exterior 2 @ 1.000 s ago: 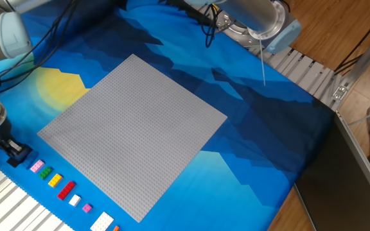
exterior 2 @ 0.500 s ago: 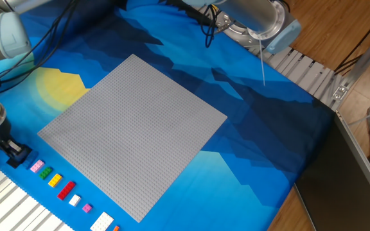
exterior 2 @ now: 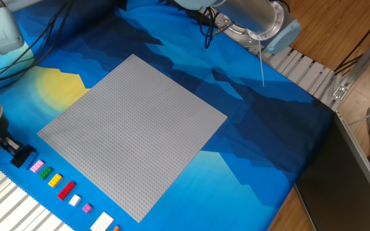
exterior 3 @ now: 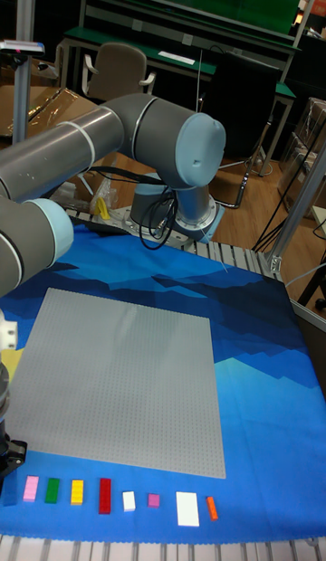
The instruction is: Stack small Lego blocks one on top of the other
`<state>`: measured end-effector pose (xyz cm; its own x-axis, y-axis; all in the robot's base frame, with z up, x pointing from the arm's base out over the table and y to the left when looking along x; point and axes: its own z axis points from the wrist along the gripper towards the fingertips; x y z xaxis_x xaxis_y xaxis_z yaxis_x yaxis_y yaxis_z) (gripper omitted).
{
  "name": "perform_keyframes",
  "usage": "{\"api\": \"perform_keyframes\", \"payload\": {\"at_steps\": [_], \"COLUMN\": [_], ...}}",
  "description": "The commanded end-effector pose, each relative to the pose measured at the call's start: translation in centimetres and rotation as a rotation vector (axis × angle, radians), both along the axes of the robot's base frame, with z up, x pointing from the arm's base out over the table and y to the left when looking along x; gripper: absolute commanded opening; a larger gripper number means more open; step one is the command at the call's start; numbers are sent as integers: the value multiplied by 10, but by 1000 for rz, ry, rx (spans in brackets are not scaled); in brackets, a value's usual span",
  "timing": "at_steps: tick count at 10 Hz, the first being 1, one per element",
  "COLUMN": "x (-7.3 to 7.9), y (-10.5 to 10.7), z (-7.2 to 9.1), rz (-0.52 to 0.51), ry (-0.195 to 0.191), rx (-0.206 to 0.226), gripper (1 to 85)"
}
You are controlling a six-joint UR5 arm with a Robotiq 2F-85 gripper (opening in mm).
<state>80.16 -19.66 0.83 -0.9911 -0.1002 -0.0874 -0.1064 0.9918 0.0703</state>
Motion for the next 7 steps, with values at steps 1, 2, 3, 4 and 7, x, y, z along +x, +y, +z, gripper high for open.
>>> {"api": "perform_keyframes", "payload": {"at_steps": [1,2,3,4,7], "x": [-1,-1,0,-2,-1], "y": [-1,-1,1,0,1], "z": [6,6,6,5,0], "rz": [-16,-3,5,30,17], "ry": [4,3,1,7,-4], "rx": [4,5,12,2,-14], "gripper": [117,177,237,330,347]}}
